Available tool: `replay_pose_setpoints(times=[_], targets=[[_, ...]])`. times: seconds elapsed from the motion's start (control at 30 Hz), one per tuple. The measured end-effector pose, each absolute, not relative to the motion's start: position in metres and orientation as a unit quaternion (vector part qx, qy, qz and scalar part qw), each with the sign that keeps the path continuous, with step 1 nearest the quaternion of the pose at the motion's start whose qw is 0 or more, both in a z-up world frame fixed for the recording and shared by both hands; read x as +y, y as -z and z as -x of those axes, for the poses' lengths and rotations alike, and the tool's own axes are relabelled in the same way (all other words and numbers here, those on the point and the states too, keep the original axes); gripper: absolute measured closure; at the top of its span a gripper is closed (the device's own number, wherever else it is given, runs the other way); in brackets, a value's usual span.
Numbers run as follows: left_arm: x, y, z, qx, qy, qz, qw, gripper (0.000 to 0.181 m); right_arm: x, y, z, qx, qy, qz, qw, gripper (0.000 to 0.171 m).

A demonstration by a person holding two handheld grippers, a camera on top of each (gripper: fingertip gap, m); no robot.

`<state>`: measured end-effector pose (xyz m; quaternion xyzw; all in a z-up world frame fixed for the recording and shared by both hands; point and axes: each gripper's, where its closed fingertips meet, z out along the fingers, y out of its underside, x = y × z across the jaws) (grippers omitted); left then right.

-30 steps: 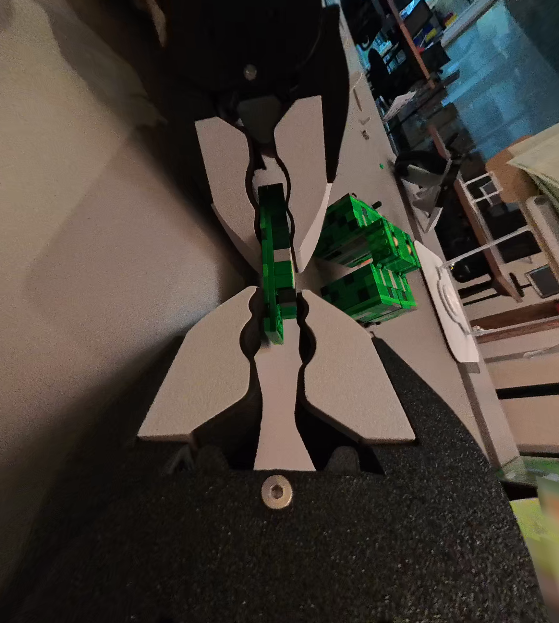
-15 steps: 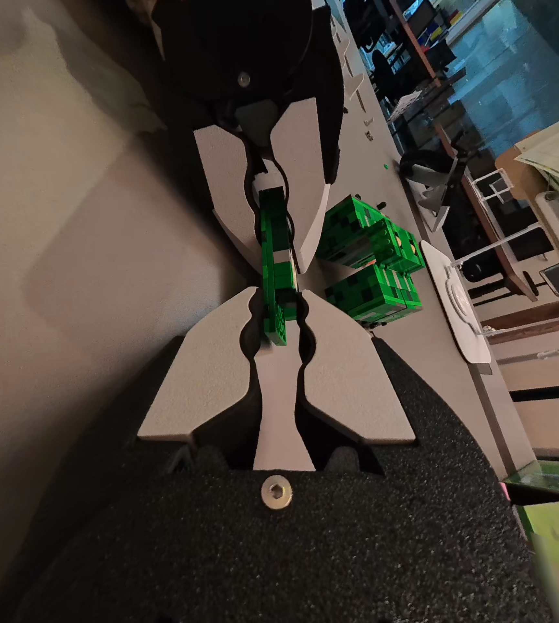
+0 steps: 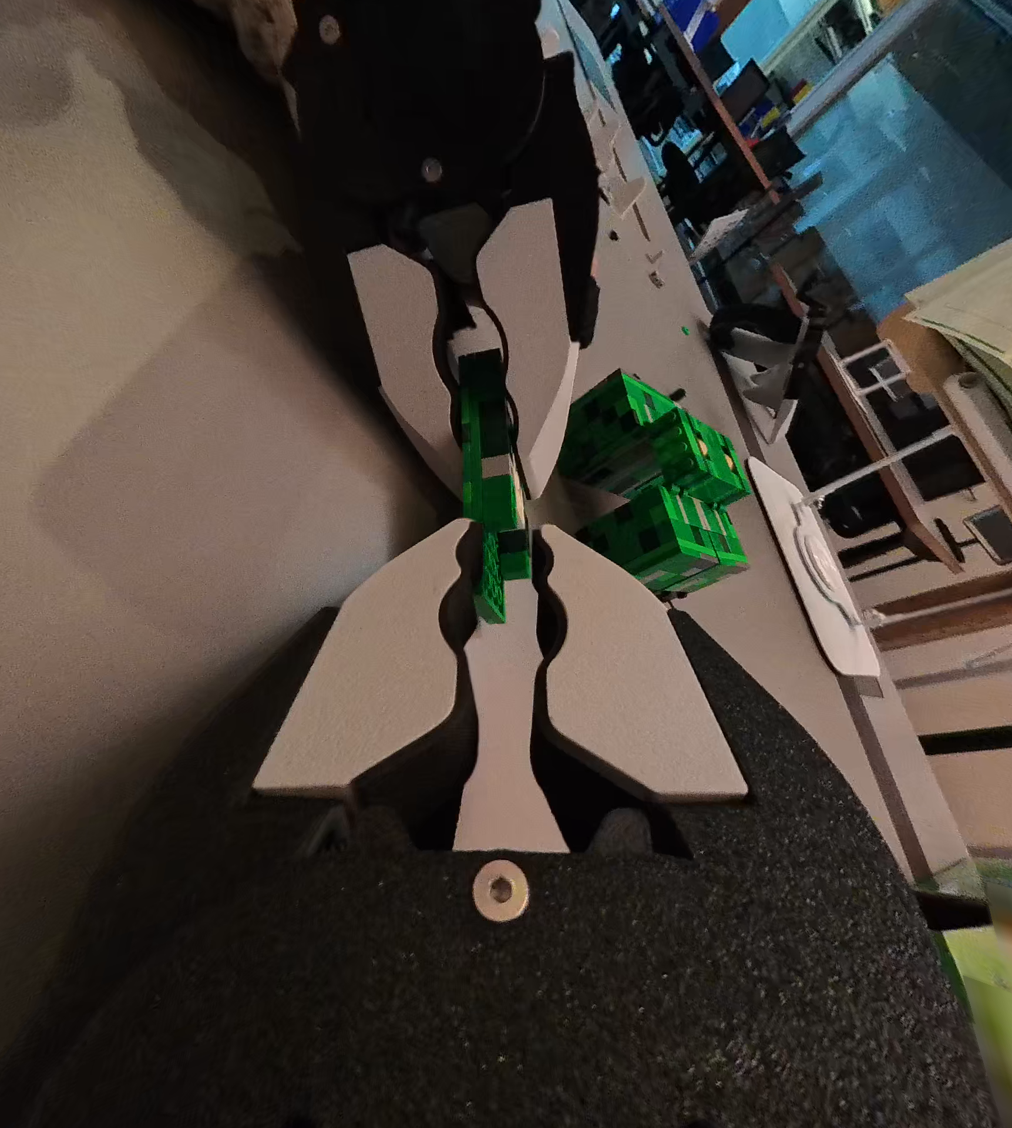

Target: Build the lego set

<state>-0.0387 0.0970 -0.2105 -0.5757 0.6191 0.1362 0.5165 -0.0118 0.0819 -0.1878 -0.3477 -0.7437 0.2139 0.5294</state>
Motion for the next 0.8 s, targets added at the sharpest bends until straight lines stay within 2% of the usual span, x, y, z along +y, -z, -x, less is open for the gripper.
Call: replay_pose_setpoints(times=[0.13,0.37,0.5,0.67,0.8], targets=[[0.095,0.209,0.037,0.639,-0.15,0.542,0.524,0.164,0.098,0.18,0.004,-0.727,-0.243,0.371,0.524,0.157],[0.094,0.202,0.029,0.649,-0.19,0.482,0.558,0.164,0.152,0.187,-0.008,-0.676,-0.257,0.509,0.468,0.157],[0.098,0.199,0.028,0.648,-0.22,0.462,0.565,0.164,0.154,0.208,-0.003,-0.697,-0.242,0.55,0.392,0.154],[0.098,0.199,0.029,0.647,-0.223,0.462,0.564,0.164,0.151,0.217,0.0,-0.685,-0.317,0.595,0.276,0.142],[0.098,0.199,0.028,0.651,-0.23,0.456,0.562,0.164,0.153,0.212,0.005,-0.671,-0.354,0.599,0.255,0.146]])
